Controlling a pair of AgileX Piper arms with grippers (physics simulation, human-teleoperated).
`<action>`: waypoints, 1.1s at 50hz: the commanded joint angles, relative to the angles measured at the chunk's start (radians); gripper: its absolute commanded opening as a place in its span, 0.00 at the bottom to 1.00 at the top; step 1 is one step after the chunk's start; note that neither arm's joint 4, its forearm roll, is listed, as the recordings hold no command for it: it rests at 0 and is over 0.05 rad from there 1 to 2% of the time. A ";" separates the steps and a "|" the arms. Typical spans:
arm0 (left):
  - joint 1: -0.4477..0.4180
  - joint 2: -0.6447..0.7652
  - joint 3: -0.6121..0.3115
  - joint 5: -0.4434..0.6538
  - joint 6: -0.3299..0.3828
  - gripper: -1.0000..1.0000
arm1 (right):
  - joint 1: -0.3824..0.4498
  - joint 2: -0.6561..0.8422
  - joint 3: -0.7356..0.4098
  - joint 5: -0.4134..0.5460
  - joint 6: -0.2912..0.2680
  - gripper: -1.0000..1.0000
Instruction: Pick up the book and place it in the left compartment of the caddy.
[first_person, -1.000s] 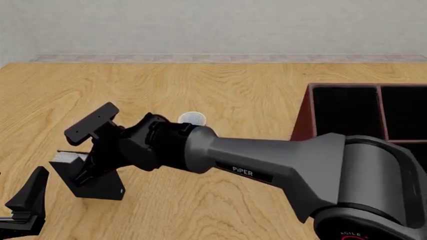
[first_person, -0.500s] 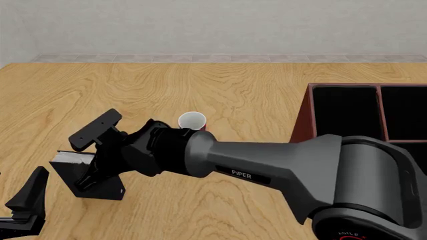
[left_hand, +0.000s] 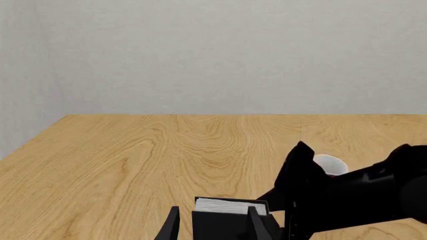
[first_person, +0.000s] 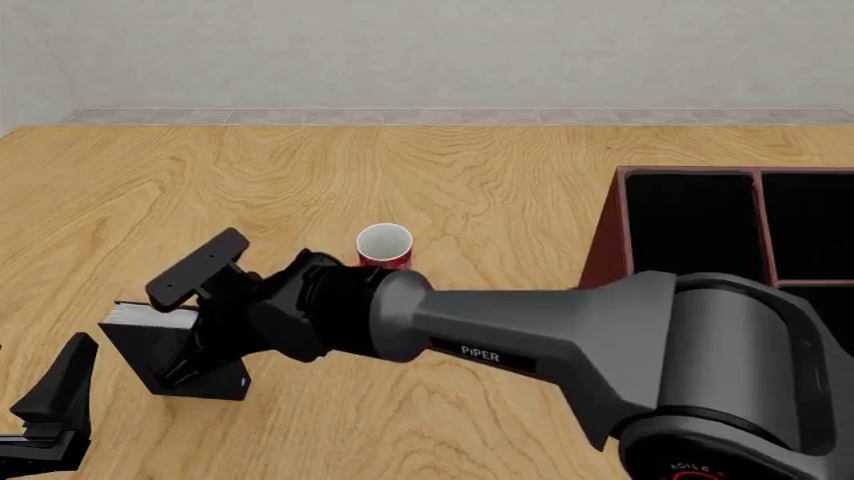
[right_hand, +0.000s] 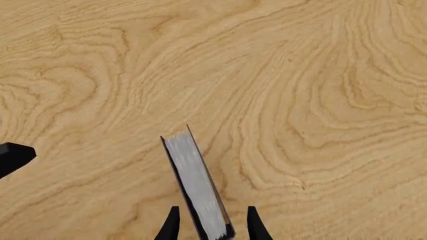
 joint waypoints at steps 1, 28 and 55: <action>0.000 0.000 0.000 0.000 0.000 1.00 | -0.001 0.004 0.014 -0.016 0.007 1.00; 0.000 0.000 0.000 0.000 0.000 1.00 | 0.007 -0.031 0.094 -0.114 0.010 0.00; 0.000 0.000 0.000 0.000 0.000 1.00 | -0.069 -0.063 0.030 -0.126 -0.033 0.00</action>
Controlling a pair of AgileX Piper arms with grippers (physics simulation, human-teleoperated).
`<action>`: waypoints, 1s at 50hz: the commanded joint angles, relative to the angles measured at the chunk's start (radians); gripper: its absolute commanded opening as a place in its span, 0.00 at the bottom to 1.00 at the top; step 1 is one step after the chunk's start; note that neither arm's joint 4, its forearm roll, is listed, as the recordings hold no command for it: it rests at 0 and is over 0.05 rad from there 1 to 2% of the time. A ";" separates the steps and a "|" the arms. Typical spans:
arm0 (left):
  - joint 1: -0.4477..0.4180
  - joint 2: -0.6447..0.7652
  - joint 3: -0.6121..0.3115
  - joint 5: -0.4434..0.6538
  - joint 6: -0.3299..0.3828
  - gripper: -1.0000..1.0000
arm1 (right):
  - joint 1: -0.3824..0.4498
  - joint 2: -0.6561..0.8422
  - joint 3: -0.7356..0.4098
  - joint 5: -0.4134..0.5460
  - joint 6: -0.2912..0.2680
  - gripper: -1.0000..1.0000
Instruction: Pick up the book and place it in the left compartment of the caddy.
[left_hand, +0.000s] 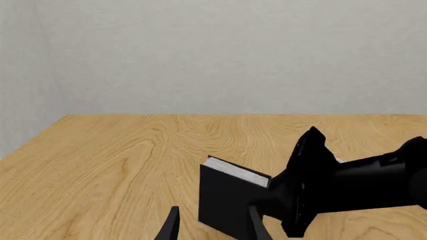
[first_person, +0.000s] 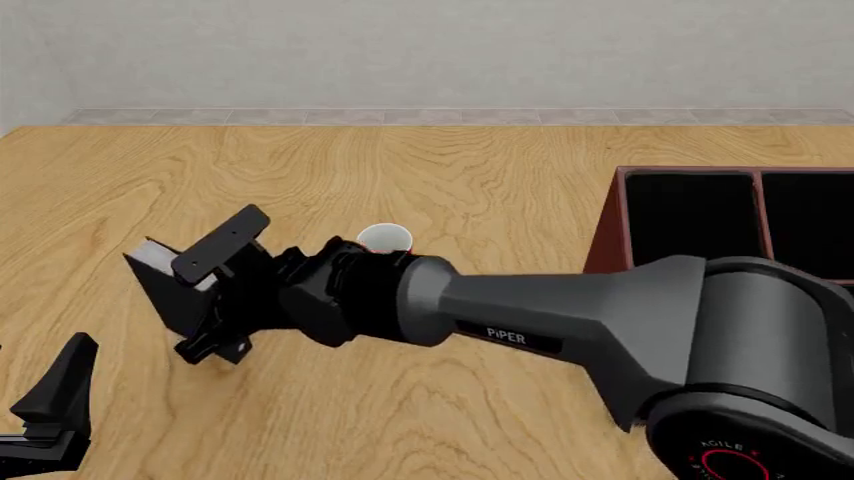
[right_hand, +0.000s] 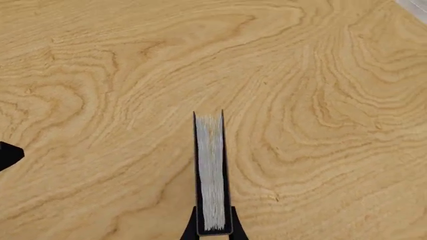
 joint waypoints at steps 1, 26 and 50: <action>0.000 0.000 0.000 0.000 0.000 1.00 | -0.028 -0.022 -0.046 0.012 0.024 0.00; 0.000 0.000 0.000 0.000 0.000 1.00 | -0.055 -0.139 -0.032 0.051 0.063 0.00; 0.000 0.000 0.000 0.000 0.000 1.00 | -0.069 -0.324 0.151 0.018 0.070 0.00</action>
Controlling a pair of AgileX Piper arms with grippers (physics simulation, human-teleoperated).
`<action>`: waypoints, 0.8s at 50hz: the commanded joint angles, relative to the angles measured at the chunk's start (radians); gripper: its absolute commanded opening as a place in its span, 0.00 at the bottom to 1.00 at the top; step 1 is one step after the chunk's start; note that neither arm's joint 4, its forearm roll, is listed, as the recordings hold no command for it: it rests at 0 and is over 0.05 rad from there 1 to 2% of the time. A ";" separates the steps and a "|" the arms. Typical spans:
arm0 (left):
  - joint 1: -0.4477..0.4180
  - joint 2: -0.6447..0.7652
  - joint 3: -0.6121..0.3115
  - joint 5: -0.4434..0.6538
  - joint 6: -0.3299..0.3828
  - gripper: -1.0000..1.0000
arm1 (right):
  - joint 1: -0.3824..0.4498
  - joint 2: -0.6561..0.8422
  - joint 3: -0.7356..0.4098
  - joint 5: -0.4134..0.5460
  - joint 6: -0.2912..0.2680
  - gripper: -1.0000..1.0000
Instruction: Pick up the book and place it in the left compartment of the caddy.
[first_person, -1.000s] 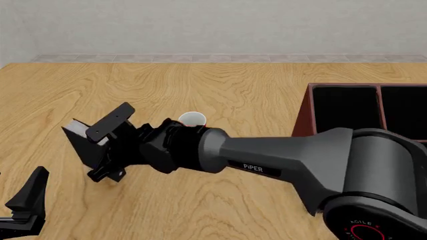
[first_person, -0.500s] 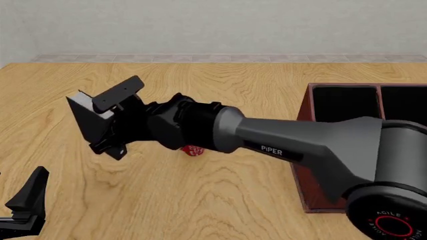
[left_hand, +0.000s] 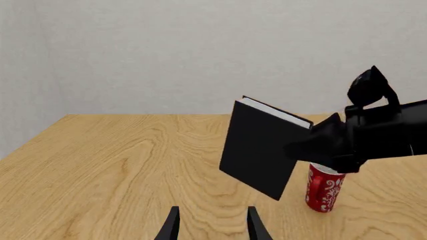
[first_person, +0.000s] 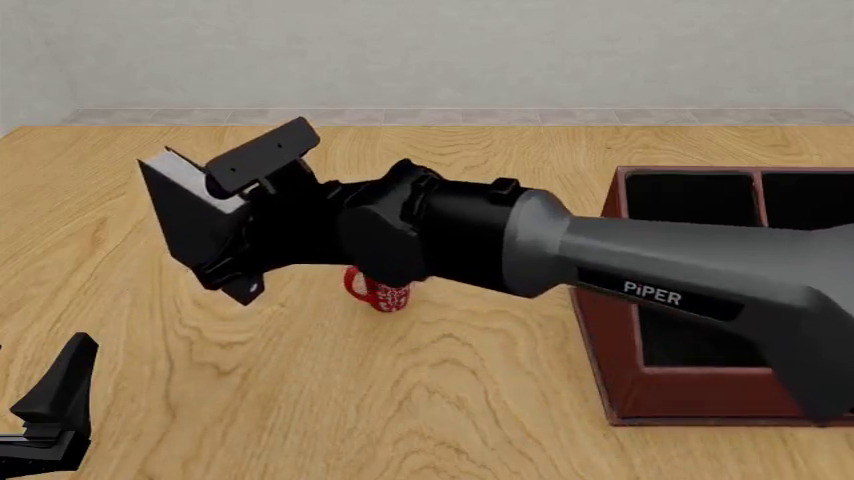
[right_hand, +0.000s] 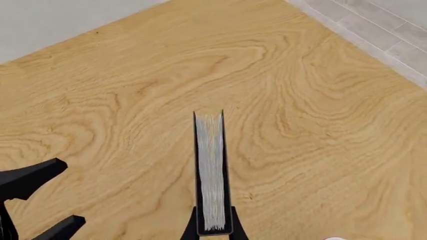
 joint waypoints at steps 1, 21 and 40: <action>0.000 0.000 0.000 0.000 0.000 1.00 | -0.014 -0.098 0.067 -0.010 0.026 0.00; 0.000 0.000 0.000 0.000 0.000 1.00 | -0.019 -0.299 0.209 0.011 0.031 0.00; 0.000 0.000 0.000 0.000 0.000 1.00 | -0.103 -0.450 0.286 0.058 0.030 0.00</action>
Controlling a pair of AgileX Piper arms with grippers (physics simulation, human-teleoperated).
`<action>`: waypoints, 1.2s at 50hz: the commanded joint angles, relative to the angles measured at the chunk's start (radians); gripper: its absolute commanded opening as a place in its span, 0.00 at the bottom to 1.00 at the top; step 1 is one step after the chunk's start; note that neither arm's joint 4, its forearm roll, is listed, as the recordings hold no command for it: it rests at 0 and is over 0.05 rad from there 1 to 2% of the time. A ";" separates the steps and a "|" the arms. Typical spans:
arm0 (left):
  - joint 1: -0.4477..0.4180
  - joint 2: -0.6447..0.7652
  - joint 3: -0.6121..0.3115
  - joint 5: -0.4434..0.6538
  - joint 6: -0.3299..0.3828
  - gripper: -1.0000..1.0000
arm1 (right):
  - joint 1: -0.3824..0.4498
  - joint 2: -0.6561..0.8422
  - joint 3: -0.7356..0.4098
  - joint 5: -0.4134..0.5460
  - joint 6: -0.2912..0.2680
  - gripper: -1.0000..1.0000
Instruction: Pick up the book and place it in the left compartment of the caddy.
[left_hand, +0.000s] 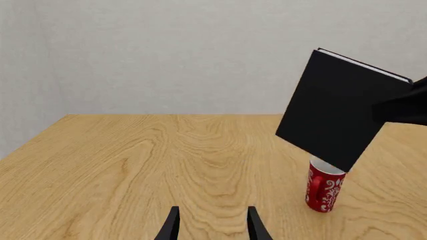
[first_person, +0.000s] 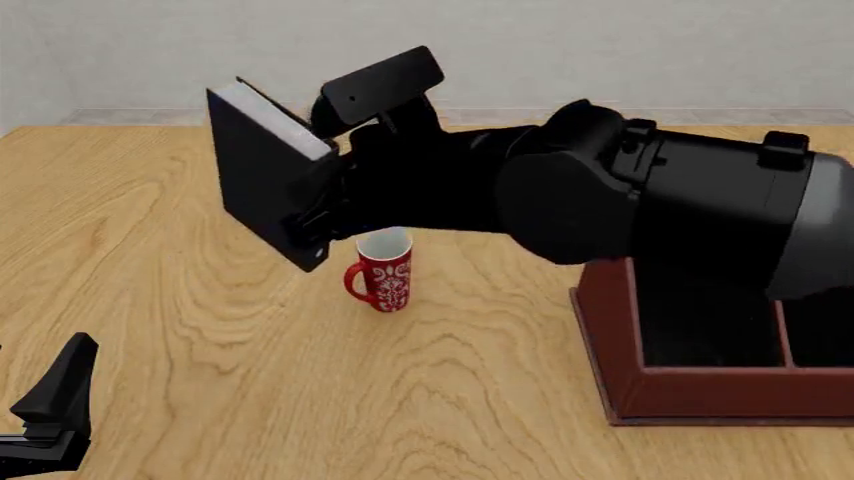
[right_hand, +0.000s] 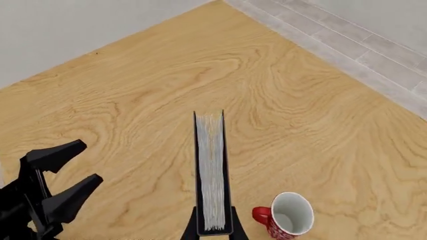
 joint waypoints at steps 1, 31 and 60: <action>0.000 0.000 0.000 0.000 0.000 1.00 | -0.046 -0.093 0.042 0.013 0.024 0.00; 0.000 0.000 0.000 0.000 0.000 1.00 | -0.199 -0.309 0.145 0.067 0.004 0.00; 0.000 0.000 0.000 0.000 0.000 1.00 | -0.293 -0.468 0.192 0.136 -0.021 0.00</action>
